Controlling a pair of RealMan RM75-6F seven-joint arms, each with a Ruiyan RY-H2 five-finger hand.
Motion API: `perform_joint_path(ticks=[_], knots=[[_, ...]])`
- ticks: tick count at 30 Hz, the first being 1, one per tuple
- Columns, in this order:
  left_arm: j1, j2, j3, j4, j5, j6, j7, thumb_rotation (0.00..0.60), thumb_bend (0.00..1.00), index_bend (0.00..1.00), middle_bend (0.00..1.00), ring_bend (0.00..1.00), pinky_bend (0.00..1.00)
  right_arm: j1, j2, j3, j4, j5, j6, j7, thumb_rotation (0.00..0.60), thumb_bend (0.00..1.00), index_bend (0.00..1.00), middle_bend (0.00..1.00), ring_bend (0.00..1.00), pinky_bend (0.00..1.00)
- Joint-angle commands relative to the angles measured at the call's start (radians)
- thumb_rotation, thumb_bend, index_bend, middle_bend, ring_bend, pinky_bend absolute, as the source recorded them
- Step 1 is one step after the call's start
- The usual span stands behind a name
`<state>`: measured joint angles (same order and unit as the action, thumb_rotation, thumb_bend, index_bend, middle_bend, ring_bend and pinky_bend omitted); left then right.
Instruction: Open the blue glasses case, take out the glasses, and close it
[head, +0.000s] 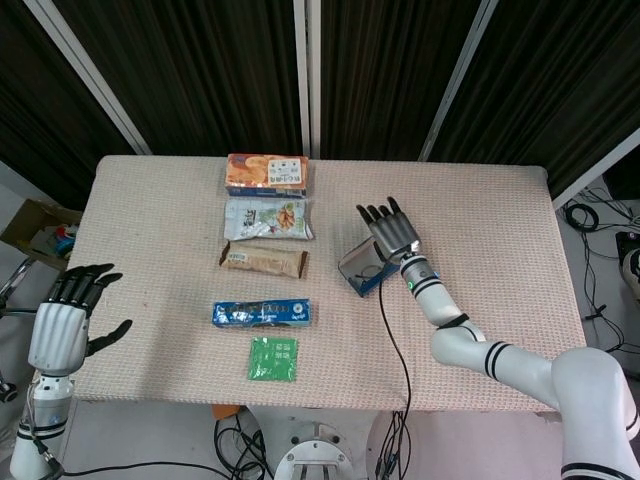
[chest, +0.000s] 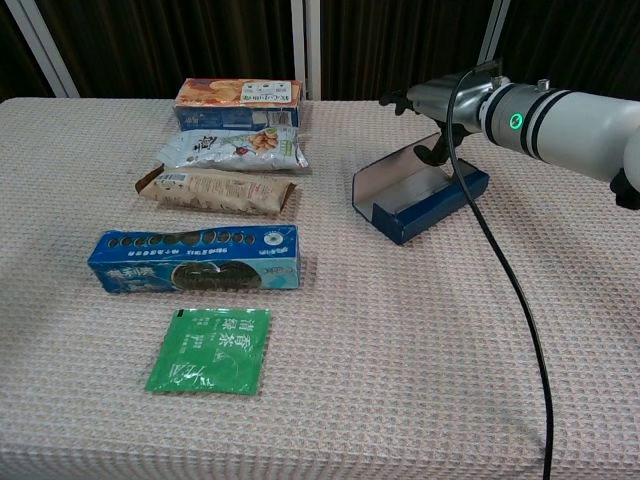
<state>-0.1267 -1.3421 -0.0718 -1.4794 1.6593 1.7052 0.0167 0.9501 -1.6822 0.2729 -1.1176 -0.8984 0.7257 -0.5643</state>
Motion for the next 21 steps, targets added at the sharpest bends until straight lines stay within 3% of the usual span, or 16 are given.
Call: perform_joint_path(ticks=[1, 6, 12, 21], knots=[[0.002, -0.002, 0.0, 0.003, 0.0, 0.002, -0.004, 0.6, 0.02, 0.28, 0.23, 0.2, 0.21, -0.045, 0.088, -0.013, -0.121, -0.038, 0.065, 0.025, 0.6, 0.5, 0.0, 0.11, 0.1, 0.05], [-0.001, -0.012, 0.004, 0.009, 0.006, -0.005, -0.006, 0.6, 0.02, 0.28, 0.23, 0.2, 0.21, -0.12, 0.201, -0.089, -0.241, -0.079, 0.078, 0.065, 0.6, 0.69, 0.13, 0.13, 0.1, 0.05], [-0.006, -0.021, 0.004, 0.005, 0.016, -0.009, 0.003, 0.6, 0.02, 0.28, 0.23, 0.2, 0.21, -0.151, 0.217, -0.14, -0.236, -0.074, 0.042, 0.118, 0.6, 0.87, 0.2, 0.12, 0.06, 0.03], [0.002, -0.013, 0.006, -0.006, 0.016, -0.003, 0.013, 0.6, 0.02, 0.28, 0.23, 0.2, 0.21, -0.146, 0.16, -0.155, -0.145, -0.147, 0.009, 0.212, 0.6, 0.91, 0.24, 0.11, 0.06, 0.02]])
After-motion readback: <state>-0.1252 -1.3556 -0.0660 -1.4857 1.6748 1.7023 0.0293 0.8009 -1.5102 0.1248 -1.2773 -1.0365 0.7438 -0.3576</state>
